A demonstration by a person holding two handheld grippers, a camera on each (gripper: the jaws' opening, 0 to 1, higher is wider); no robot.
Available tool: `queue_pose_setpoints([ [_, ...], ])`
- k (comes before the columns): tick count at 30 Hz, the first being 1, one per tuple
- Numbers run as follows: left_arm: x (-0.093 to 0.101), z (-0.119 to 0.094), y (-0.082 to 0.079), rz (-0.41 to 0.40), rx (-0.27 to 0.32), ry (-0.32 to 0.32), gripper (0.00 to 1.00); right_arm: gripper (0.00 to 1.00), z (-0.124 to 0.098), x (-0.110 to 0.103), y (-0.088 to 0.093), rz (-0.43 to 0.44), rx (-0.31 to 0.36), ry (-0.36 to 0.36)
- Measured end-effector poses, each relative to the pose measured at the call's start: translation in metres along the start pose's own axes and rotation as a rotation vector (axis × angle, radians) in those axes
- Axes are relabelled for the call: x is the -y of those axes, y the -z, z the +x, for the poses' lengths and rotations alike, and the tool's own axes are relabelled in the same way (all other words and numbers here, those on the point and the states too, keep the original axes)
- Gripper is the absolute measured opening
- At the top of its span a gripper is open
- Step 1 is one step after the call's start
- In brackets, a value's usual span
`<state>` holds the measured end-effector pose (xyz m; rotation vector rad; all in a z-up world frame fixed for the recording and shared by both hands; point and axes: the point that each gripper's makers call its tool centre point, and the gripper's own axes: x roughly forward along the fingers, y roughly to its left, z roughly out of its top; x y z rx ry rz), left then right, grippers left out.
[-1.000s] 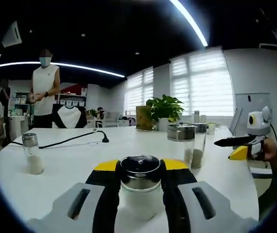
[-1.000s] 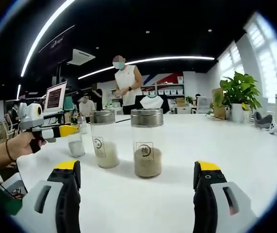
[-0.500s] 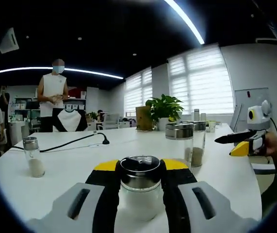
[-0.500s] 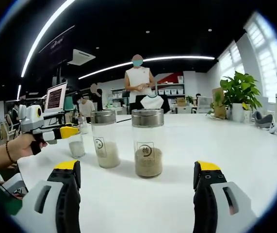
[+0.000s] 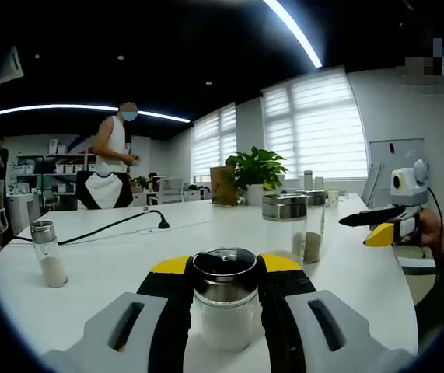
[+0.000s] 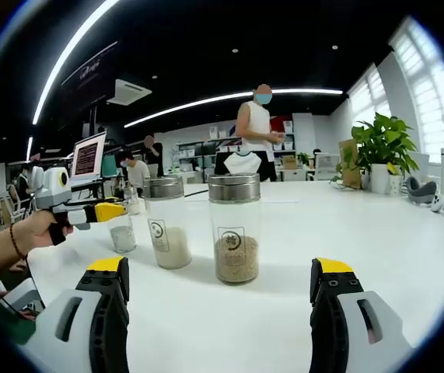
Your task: Rotate the seasoning bottle until the label or dispensing opening points toward the visible target arrow and the bottle remains upright within the marked orientation range
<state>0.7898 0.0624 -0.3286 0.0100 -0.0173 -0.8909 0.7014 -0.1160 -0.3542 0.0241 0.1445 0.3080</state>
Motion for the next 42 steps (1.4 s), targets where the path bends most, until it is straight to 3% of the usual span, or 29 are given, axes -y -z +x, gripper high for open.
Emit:
queue_pose_setpoints([
  [24, 0.0019, -0.0016, 0.002, 0.009, -0.042, 0.215, 0.34, 0.99, 0.002, -0.0021, 0.0006, -0.002, -0.004, -0.011],
  [42, 0.0047, -0.0029, 0.0021, 0.012, -0.039, 0.356, 0.34, 0.99, 0.0025, -0.0057, 0.0004, -0.001, -0.003, -0.021],
])
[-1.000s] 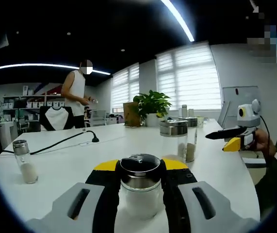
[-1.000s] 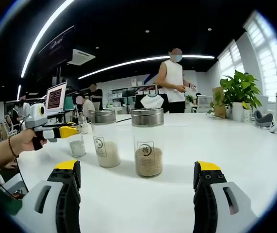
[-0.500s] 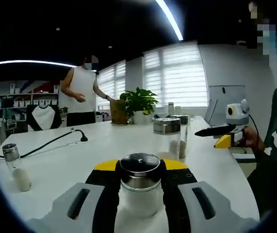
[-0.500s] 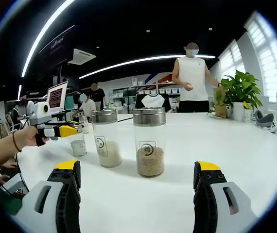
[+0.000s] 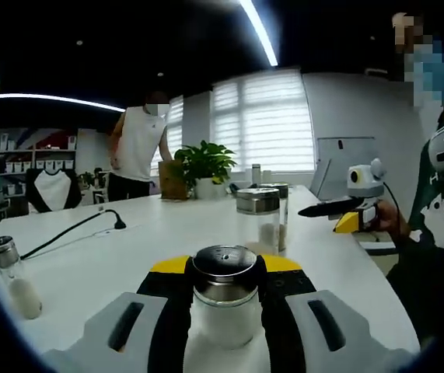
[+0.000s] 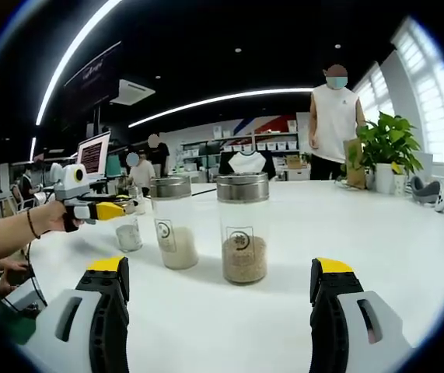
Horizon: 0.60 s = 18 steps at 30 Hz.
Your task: Rotate the seasoning bottle until the label or dispensing opening points toward the visible target arrow and the bottle remains upright within the marked orientation range
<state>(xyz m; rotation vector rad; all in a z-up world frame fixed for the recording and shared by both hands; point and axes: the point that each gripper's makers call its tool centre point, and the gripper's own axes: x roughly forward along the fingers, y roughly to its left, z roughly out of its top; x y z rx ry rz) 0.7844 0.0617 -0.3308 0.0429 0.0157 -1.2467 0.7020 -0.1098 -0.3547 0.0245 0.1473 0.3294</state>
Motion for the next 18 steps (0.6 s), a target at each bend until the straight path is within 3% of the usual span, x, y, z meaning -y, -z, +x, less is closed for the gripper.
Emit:
queue_pose_setpoints([
  [14, 0.0058, 0.0009, -0.0007, 0.01, -0.002, 0.07, 0.34, 0.99, 0.0, -0.0011, 0.0026, 0.0, -0.011, -0.002],
  [18, 0.0099, 0.0009, 0.0074, 0.053, -0.047, 0.061, 0.49, 0.99, 0.0001, -0.0009, 0.0034, 0.003, -0.016, -0.003],
])
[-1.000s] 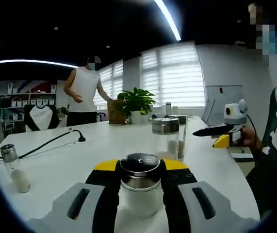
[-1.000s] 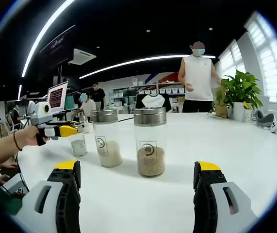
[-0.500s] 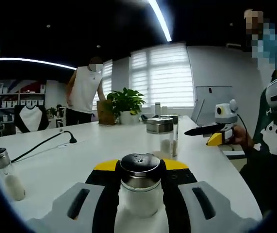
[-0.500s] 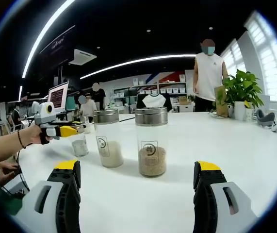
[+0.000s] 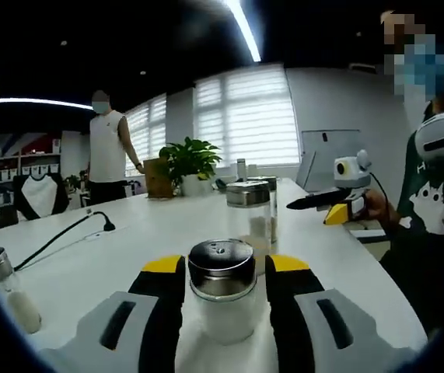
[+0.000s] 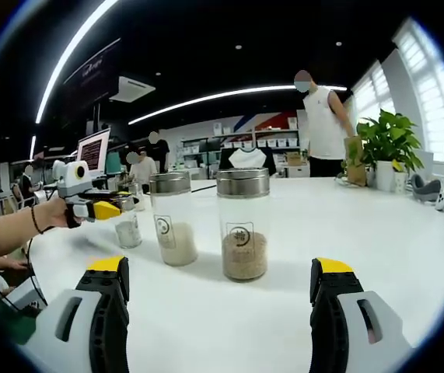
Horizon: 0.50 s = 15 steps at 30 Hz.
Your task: Rotate the seasoning bottle until the label or dispensing opening points toward the visible target arrow and the bottle remains upright within the marked orientation range
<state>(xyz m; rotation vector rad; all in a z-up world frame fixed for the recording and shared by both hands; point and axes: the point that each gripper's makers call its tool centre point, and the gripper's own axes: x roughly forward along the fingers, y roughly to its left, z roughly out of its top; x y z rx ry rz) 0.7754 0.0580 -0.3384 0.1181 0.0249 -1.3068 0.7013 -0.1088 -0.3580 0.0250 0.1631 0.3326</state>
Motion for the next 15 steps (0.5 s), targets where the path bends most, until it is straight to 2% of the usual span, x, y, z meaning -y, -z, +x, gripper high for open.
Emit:
queue_pose_setpoints([
  [2, -0.001, -0.002, -0.001, -0.013, 0.007, -0.029, 0.59, 0.99, -0.001, 0.001, -0.001, 0.0, 0.004, 0.002],
  [4, 0.0, -0.008, -0.007, -0.042, 0.046, -0.054, 0.63, 0.99, -0.002, 0.001, -0.002, 0.0, 0.007, 0.005],
  [6, -0.001, -0.013, -0.009, -0.058, 0.049, -0.087, 0.63, 0.99, -0.003, 0.002, -0.002, 0.0, 0.009, 0.007],
  [8, -0.001, -0.015, -0.007, -0.046, 0.022, -0.122, 0.63, 0.99, -0.004, 0.003, -0.002, 0.002, 0.009, 0.011],
  [12, 0.005, -0.019, -0.015, -0.089, 0.063, -0.168, 0.64, 0.99, -0.005, 0.005, -0.004, 0.002, 0.013, 0.019],
  [15, 0.002, -0.02, -0.015, -0.077, 0.046, -0.236, 0.64, 0.99, -0.005, 0.005, -0.001, 0.003, 0.003, 0.022],
])
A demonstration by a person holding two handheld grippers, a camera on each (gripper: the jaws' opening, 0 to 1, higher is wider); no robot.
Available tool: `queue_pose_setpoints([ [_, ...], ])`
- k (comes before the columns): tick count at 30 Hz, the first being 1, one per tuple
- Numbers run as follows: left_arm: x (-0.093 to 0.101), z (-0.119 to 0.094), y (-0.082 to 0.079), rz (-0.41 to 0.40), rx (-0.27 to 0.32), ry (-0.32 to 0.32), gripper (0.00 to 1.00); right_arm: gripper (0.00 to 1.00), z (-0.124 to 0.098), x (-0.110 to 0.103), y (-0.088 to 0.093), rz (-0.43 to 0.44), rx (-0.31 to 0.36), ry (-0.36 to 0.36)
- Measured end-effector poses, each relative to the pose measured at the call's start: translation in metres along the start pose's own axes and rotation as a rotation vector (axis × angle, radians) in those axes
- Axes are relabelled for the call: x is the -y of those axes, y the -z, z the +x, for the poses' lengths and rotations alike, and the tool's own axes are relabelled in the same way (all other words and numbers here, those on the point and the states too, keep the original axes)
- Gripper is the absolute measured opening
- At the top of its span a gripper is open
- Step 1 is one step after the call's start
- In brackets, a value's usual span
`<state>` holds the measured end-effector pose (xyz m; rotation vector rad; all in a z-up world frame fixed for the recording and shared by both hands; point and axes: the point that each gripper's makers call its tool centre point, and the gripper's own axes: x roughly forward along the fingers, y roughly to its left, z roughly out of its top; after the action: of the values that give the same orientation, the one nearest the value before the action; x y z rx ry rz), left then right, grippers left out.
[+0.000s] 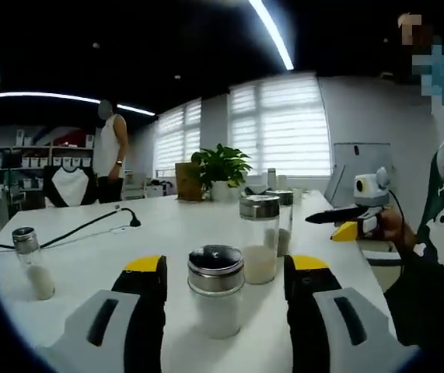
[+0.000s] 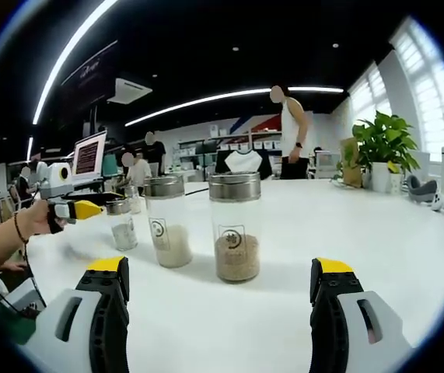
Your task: Rotate the seasoning bottle until the label or dispensing opening points toward the visible target arrow and the bottle remains upright within the marked orientation range
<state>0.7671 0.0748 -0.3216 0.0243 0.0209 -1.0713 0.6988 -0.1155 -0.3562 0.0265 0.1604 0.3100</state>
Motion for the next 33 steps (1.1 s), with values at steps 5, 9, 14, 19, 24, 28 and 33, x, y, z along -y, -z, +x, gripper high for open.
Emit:
queue_pose_setpoints([
  [5, -0.01, 0.0, -0.001, -0.095, 0.005, -0.103, 0.61, 0.99, 0.0, -0.001, 0.0, 0.004, 0.001, -0.002],
  [9, -0.004, 0.002, -0.002, -0.09, 0.006, -0.151, 0.59, 0.99, 0.001, 0.001, 0.0, 0.005, 0.003, -0.001],
  [14, -0.007, 0.003, -0.002, -0.008, -0.03, -0.291, 0.55, 0.99, 0.001, 0.001, 0.0, 0.005, 0.002, -0.002],
  [19, -0.005, 0.006, -0.015, -0.027, 0.034, -0.347, 0.55, 0.99, 0.0, 0.002, 0.0, 0.005, 0.003, -0.002],
  [24, -0.012, 0.004, -0.017, -0.04, 0.045, -0.445, 0.52, 0.99, -0.001, 0.002, -0.001, 0.005, 0.004, -0.001],
  [28, -0.018, 0.004, -0.012, -0.027, 0.029, -0.515, 0.5, 0.99, -0.001, 0.003, 0.0, 0.005, 0.004, 0.001],
  [33, -0.024, 0.001, -0.01, -0.069, 0.076, -0.575, 0.48, 0.99, -0.003, 0.004, -0.003, -0.002, 0.007, 0.006],
])
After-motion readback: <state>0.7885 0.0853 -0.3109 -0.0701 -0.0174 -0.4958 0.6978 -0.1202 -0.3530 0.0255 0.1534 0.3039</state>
